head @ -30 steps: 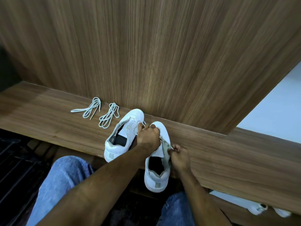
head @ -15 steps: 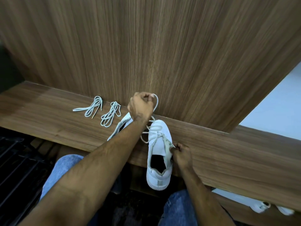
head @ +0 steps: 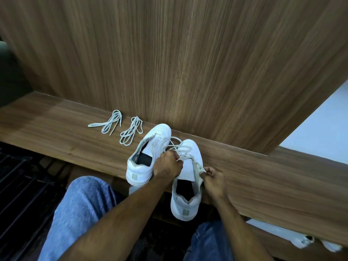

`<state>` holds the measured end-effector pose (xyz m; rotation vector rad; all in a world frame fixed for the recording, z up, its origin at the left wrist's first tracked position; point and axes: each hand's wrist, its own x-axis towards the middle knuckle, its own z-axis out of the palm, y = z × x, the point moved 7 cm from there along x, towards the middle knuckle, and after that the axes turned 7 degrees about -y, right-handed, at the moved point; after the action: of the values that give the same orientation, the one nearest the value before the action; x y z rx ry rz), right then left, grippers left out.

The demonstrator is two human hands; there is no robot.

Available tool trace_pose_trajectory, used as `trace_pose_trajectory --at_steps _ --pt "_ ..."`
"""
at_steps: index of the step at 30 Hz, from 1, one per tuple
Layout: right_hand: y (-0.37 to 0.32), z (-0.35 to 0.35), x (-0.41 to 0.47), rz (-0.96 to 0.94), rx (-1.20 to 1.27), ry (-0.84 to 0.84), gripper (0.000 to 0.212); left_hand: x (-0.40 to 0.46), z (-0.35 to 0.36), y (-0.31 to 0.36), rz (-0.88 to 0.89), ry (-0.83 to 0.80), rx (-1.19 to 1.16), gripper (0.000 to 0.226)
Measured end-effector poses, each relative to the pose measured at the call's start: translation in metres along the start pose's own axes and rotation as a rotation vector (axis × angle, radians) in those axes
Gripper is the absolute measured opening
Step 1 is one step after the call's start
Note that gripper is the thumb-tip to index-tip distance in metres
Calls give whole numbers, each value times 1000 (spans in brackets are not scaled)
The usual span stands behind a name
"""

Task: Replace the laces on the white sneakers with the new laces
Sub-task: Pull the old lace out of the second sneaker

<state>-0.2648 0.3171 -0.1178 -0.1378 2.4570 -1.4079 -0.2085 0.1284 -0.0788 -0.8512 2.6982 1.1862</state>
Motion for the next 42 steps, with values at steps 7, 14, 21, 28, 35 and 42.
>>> trace_pose_trajectory --at_steps 7,14,21,28,35,42 --pt "-36 2 0 -83 -349 -56 29 2 0 -11 -56 -48 -143 26" --pt "-76 36 11 -301 -924 -147 33 -3 3 -11 -30 -13 -82 25" --pt "-79 47 18 -321 -972 -74 23 -5 4 -10 -28 -5 -54 24" --pt "-29 -16 28 154 489 249 16 -9 1 -9 -24 1 -50 24" --pt "-60 -5 35 -266 -287 47 20 -11 -1 -5 -31 7 -30 23" --pt "-66 49 39 -441 -848 -153 20 -14 -2 -3 -29 -2 -26 22"
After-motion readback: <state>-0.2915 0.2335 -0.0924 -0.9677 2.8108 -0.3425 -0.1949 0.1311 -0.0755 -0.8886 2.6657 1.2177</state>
